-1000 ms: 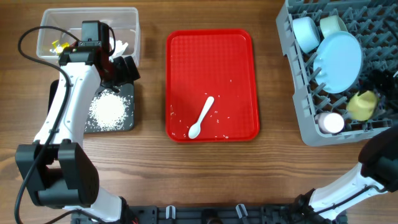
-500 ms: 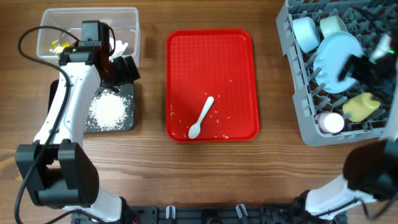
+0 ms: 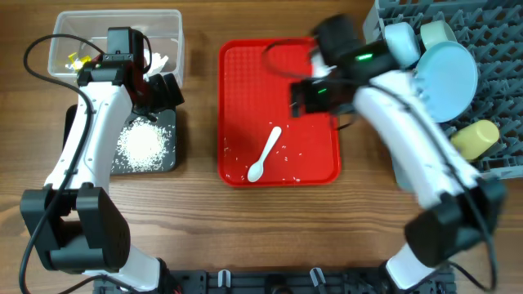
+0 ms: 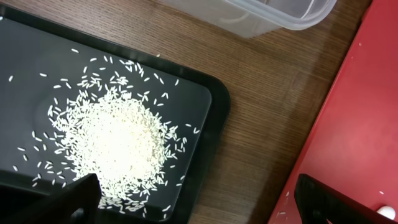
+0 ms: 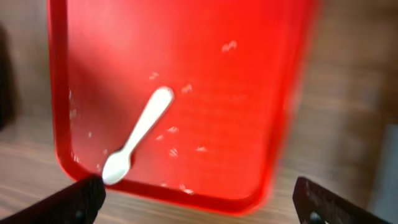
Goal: Sort waste into correct bins and load items into the dishwasher rack
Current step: 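Reach the right gripper to the red tray and grasp the white spoon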
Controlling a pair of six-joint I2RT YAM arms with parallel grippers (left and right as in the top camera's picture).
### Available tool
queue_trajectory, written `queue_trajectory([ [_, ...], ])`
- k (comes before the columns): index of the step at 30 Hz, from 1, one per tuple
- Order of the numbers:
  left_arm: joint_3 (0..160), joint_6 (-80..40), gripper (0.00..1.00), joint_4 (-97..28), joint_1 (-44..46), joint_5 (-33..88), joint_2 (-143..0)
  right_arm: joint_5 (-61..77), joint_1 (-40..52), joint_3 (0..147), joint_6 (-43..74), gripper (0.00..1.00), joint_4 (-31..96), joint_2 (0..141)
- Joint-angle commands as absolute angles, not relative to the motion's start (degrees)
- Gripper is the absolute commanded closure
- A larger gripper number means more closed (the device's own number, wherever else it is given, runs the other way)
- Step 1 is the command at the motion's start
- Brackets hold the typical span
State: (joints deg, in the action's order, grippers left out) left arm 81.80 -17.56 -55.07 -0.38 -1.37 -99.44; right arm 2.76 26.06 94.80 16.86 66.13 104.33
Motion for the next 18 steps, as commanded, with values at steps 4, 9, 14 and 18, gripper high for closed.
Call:
queue_trajectory([
  [4,81.6,-18.5,0.00,-54.9,-0.5,-0.9,-100.0,3.1,34.7,90.7,11.9,0.06,54.5,115.9],
  [9,81.6,-18.5,0.00,-54.9,-0.5,-0.9,-100.0,1.6,36.8,90.7,11.8,0.13,54.4,120.3],
  [14,81.6,-18.5,0.00,-54.9,-0.5,-0.9,-100.0,1.1,37.2,90.5,10.5,0.24,53.4,121.5],
  [18,81.6,-18.5,0.00,-54.9,-0.5,-0.9,-100.0,1.1,37.2,90.5,9.1,0.29,53.5,124.5],
])
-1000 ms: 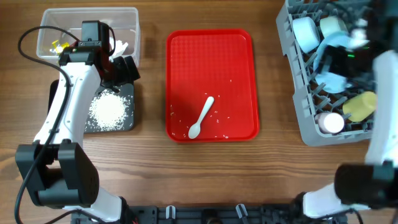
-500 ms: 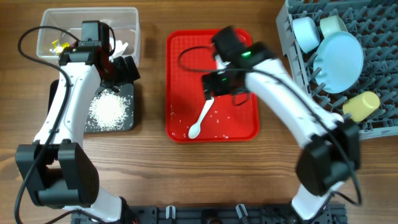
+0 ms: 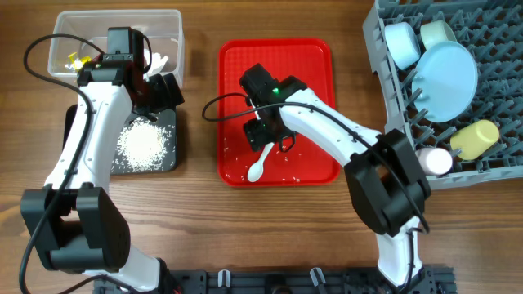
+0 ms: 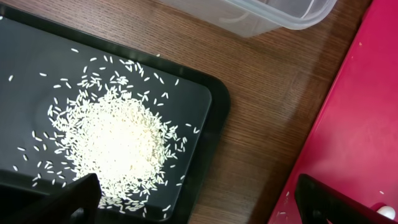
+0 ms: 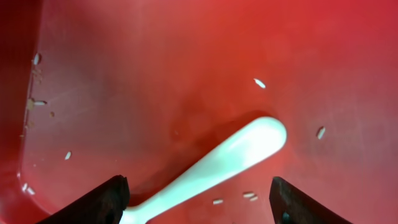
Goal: Sort waste into correct bins and load items into the dishwasher rack
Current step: 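Reach the right gripper to the red tray and grasp the white spoon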
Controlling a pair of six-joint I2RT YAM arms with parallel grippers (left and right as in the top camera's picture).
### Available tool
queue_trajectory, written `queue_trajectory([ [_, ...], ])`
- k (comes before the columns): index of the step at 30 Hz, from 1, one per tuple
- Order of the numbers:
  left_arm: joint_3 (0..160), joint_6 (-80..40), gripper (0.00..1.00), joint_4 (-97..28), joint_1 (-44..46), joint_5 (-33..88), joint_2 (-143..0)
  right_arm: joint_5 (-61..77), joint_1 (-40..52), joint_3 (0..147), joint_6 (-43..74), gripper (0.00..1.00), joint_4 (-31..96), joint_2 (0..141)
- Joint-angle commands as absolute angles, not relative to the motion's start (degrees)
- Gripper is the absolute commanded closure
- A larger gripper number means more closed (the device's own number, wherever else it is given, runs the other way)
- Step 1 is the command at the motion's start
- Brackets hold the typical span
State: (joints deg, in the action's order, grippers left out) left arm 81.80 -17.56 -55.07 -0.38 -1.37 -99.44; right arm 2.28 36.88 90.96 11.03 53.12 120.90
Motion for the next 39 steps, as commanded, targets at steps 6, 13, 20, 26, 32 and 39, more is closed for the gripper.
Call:
queue_trajectory([
  [6,81.6,-18.5,0.00,-54.9,-0.5,-0.9,-100.0,1.6,37.2,90.2,11.0,0.39,57.5,125.3],
  [13,81.6,-18.5,0.00,-54.9,-0.5,-0.9,-100.0,1.5,37.1,86.6,15.3,0.74,60.0,125.3],
  [20,81.6,-18.5,0.00,-54.9,-0.5,-0.9,-100.0,1.7,35.4,86.8,19.7,0.96,60.9,125.3],
  [26,81.6,-18.5,0.00,-54.9,-0.5,-0.9,-100.0,2.9,29.8,89.6,18.1,0.95,63.5,123.6],
  [32,81.6,-18.5,0.00,-54.9,-0.5,-0.9,-100.0,2.9,23.2,95.0,15.1,0.96,67.2,115.9],
  [39,81.6,-18.5,0.00,-54.9,-0.5,-0.9,-100.0,2.9,11.7,95.3,15.4,0.96,68.6,99.3],
])
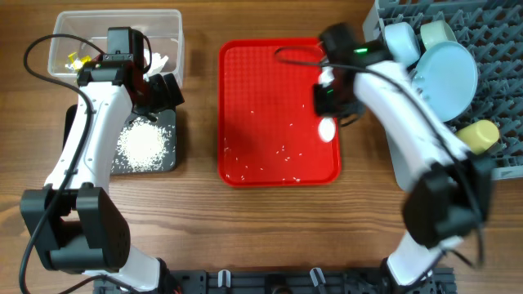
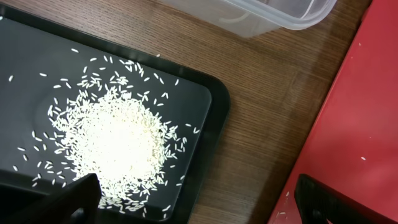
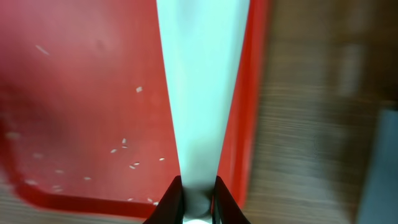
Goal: Sort waste into correct bins and load items into the dishwasher rack
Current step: 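Reach the right gripper to the red tray and grasp the white spoon, then carry the white spoon to the rack and drop it in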
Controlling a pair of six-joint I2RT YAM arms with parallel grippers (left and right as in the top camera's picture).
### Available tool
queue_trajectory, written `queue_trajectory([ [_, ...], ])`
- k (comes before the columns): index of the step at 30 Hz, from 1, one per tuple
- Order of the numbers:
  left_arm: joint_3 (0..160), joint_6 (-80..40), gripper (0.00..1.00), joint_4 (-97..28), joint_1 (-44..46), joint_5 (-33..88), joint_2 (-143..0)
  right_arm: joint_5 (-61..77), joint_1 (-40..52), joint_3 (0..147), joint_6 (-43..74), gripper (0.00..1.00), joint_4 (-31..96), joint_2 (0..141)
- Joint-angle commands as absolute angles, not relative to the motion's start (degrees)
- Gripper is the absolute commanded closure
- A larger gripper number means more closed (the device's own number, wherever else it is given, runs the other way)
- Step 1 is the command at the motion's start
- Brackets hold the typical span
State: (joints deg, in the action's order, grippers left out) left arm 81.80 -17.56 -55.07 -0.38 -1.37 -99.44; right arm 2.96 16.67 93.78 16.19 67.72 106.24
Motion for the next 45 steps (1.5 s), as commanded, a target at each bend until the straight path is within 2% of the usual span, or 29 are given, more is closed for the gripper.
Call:
queue_trajectory([
  [1,81.6,-18.5,0.00,-54.9,-0.5,-0.9,-100.0,2.9,8.3,95.3,15.7,0.96,69.3,96.3],
  [6,81.6,-18.5,0.00,-54.9,-0.5,-0.9,-100.0,2.6,-7.9,95.2,18.3,0.96,70.8,88.3],
  [11,81.6,-18.5,0.00,-54.9,-0.5,-0.9,-100.0,2.8,-24.9,95.0,22.9,0.96,72.2,87.2],
  [19,81.6,-18.5,0.00,-54.9,-0.5,-0.9,-100.0,2.3,-43.4,90.9,30.5,0.96,72.9,87.2],
  [24,81.6,-18.5,0.00,-54.9,-0.5,-0.9,-100.0,2.4,-46.2,85.0,33.8,0.96,68.4,87.2],
  [32,81.6,-18.5,0.00,-54.9,-0.5,-0.9,-100.0,7.7,-46.1,70.9,36.7,0.96,50.1,87.3],
  [37,81.6,-18.5,0.00,-54.9,-0.5,-0.9,-100.0,7.8,-46.1,69.0,37.6,0.95,48.0,88.2],
  [38,81.6,-18.5,0.00,-54.9,-0.5,-0.9,-100.0,7.7,-46.1,68.9,37.6,0.90,48.0,88.2],
  [40,81.6,-18.5,0.00,-54.9,-0.5,-0.9,-100.0,7.6,-46.1,69.0,37.6,0.69,48.0,88.2],
  [43,81.6,-18.5,0.00,-54.9,-0.5,-0.9,-100.0,7.6,-46.1,69.0,37.6,0.42,47.8,88.2],
  [45,81.6,-18.5,0.00,-54.9,-0.5,-0.9,-100.0,7.6,-46.1,69.0,37.5,0.41,47.8,88.2],
])
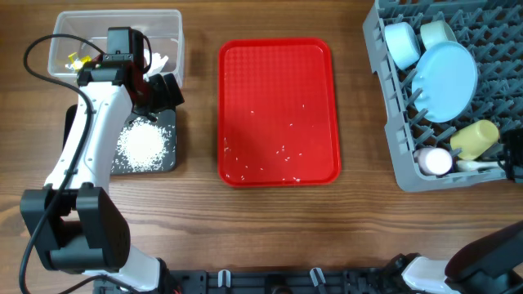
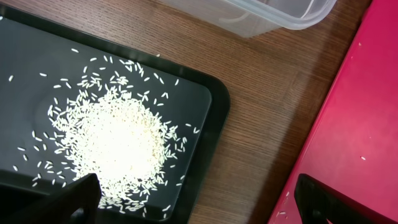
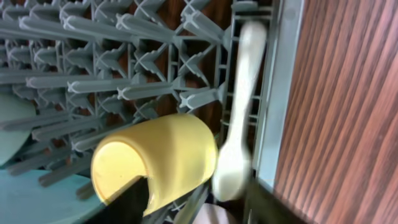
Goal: Sort waste into correct bins and load items into the dishwasher rack
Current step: 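Carry the white spoon to the rack and drop it in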
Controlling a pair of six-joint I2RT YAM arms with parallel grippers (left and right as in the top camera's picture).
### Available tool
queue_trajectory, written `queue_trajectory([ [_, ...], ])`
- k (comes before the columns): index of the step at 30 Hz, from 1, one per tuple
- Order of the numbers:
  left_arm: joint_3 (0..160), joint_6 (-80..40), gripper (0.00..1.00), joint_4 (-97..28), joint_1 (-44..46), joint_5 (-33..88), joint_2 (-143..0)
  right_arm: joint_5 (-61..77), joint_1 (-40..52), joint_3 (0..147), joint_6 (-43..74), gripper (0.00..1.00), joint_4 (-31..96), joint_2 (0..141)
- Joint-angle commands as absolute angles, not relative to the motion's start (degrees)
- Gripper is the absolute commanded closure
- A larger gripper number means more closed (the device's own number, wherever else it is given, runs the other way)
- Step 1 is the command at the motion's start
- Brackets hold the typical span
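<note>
A white plastic spoon (image 3: 239, 106), blurred, lies along the near edge of the grey dishwasher rack (image 1: 384, 122), right beside a yellow cup (image 3: 155, 162). My right gripper (image 3: 196, 211) hangs over that corner with its fingers (image 3: 121, 199) spread, open, and nothing is held between them. In the overhead view only a dark bit of the right arm shows at the right edge. The red tray (image 1: 278, 82) holds only scattered rice grains. My left gripper (image 2: 199, 205) hovers open over the corner of the black tray (image 2: 205, 99), which holds a rice pile (image 2: 112, 143).
A clear plastic bin (image 1: 167, 41) with scraps stands behind the black tray. The rack also holds a blue plate (image 1: 445, 69), two bowls, the yellow cup (image 1: 476, 139) and a white cup (image 1: 433, 161). Bare wood (image 3: 348, 112) lies beside the rack.
My right gripper was shut on the spoon over the red tray's right edge. Now it is open over the rack's corner, and the spoon lies in the rack by the yellow cup.
The spoon lay on the red tray with my right gripper open above it. Then the open fingers were low around its handle. Then the gripper held the spoon off the tray, and now the spoon is in the rack. The left arm stayed still.
</note>
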State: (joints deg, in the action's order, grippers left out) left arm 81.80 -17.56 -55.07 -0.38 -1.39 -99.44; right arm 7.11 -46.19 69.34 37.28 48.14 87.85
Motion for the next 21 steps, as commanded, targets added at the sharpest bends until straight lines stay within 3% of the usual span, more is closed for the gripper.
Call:
queue_trajectory([
  [1,81.6,-18.5,0.00,-54.9,-0.5,-0.9,-100.0,7.6,-46.1,69.0,37.5,0.41,47.8,88.2],
  [9,81.6,-18.5,0.00,-54.9,-0.5,-0.9,-100.0,23.5,-45.4,71.0,21.1,0.34,48.2,86.8],
  [12,81.6,-18.5,0.00,-54.9,-0.5,-0.9,-100.0,25.9,-39.7,72.4,14.3,0.30,49.1,81.8],
  [15,81.6,-18.5,0.00,-54.9,-0.5,-0.9,-100.0,21.6,-28.8,72.4,11.8,0.27,49.3,75.2],
  [17,81.6,-18.5,0.00,-54.9,-0.5,-0.9,-100.0,15.1,-16.0,72.4,12.2,0.22,49.1,70.4],
  [18,81.6,-18.5,0.00,-54.9,-0.5,-0.9,-100.0,13.6,-11.2,72.4,12.3,0.16,48.9,69.2],
  [19,81.6,-18.5,0.00,-54.9,-0.5,-0.9,-100.0,12.5,-5.6,72.4,13.0,0.04,48.4,68.2],
  [21,81.6,-18.5,0.00,-54.9,-0.5,-0.9,-100.0,11.6,5.6,72.4,17.9,0.00,47.3,67.8],
])
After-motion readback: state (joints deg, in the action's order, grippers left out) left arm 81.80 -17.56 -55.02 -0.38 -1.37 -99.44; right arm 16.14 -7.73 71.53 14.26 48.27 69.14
